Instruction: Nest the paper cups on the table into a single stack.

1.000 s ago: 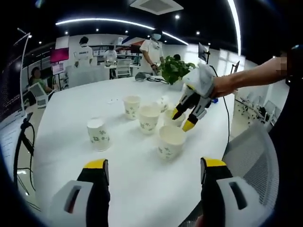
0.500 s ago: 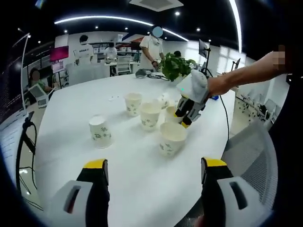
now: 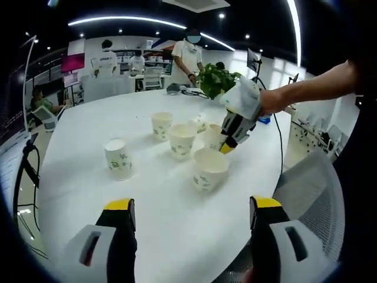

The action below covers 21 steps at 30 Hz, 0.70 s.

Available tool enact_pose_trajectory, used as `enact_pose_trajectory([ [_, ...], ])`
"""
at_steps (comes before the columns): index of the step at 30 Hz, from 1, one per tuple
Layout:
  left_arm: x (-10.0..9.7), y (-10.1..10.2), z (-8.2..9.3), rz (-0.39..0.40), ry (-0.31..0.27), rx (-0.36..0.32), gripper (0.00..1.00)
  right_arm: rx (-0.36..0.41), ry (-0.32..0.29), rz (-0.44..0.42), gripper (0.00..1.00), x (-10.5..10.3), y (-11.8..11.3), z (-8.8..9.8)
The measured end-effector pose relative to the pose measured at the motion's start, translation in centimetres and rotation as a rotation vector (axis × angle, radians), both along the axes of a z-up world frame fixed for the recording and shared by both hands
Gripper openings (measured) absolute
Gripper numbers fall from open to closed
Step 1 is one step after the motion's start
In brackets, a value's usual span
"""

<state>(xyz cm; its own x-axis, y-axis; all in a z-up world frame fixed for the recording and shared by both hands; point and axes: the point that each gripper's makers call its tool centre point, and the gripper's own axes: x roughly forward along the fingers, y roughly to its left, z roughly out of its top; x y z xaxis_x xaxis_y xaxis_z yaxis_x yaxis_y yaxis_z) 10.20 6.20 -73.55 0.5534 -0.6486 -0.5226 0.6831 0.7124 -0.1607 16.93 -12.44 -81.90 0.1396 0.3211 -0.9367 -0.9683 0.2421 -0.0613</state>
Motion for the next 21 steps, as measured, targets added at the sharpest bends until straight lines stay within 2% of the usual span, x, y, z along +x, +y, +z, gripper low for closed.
enact_pose_trajectory([
  [3,0.0,-0.1,-0.1,-0.003,0.002,-0.002,0.77,0.002,-0.013,0.002,0.0,-0.2,-0.4,0.8],
  [11,0.1,-0.5,-0.5,-0.005,0.002,-0.019,0.77,0.016,-0.02,0.003,0.0,-1.0,-0.8,1.4],
  [15,0.0,-0.6,-0.8,-0.009,0.003,-0.02,0.77,0.058,-0.033,-0.02,0.0,-1.5,-0.1,3.1],
  [19,0.0,-0.5,-0.9,-0.009,0.003,-0.024,0.77,0.067,-0.052,-0.019,0.0,-1.3,-0.1,3.9],
  [21,0.1,-0.5,-1.0,-0.009,0.002,-0.023,0.77,0.075,-0.065,-0.011,0.0,-1.7,0.3,4.9],
])
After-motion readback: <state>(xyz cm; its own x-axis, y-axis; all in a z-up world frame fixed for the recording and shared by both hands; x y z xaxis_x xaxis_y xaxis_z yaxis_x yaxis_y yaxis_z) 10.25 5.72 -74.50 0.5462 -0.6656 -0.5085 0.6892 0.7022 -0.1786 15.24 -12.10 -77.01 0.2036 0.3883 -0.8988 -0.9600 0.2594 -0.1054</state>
